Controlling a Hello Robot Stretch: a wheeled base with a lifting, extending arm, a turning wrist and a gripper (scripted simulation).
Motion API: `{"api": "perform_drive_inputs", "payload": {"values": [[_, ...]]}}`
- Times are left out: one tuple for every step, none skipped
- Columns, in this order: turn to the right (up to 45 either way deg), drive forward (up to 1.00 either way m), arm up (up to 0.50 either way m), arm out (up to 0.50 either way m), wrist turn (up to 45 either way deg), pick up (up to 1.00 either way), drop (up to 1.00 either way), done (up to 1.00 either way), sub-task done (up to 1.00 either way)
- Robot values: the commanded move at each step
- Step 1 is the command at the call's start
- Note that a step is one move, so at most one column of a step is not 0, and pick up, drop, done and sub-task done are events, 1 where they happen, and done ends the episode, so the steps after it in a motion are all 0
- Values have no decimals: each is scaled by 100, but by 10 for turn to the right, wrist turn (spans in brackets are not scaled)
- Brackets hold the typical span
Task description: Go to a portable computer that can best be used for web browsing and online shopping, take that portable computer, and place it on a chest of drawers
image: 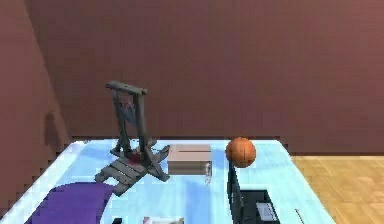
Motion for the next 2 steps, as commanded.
{"api": "perform_drive_inputs", "payload": {"values": [[-450,0,0,0,0,0,0,0,0],[-180,0,0,0,0,0,0,0,0]]}}
